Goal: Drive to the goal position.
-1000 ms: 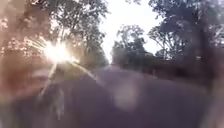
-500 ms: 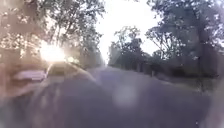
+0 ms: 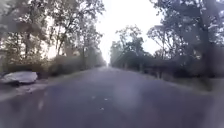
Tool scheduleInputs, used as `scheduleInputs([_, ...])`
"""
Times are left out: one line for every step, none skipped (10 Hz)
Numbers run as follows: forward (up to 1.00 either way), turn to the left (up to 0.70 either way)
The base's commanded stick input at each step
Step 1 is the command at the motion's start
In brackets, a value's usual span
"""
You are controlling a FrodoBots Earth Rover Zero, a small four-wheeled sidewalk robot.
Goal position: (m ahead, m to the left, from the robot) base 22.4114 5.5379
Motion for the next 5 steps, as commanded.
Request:
scheduleInputs([1.0, 0.0])
scheduleInputs([1.0, 0.0])
scheduleInputs([1.0, 0.0])
scheduleInputs([1.0, 0.0])
scheduleInputs([1.0, 0.0])
